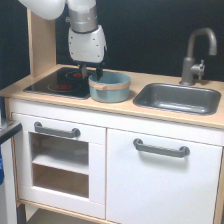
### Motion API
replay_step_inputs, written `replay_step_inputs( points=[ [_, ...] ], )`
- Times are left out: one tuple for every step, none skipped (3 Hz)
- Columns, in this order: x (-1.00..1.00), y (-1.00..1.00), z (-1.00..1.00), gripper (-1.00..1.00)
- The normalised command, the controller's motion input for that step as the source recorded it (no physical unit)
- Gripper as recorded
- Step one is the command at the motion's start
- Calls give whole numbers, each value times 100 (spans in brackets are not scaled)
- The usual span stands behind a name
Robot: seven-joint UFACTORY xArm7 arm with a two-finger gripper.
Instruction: Place the pot in the sink
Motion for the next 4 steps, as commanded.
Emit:
replay_step_inputs(
  points=[
    [24,5,-68,-19],
    [21,2,-27,-96],
    [1,7,37,-98],
    [5,3,25,-100]
  ],
)
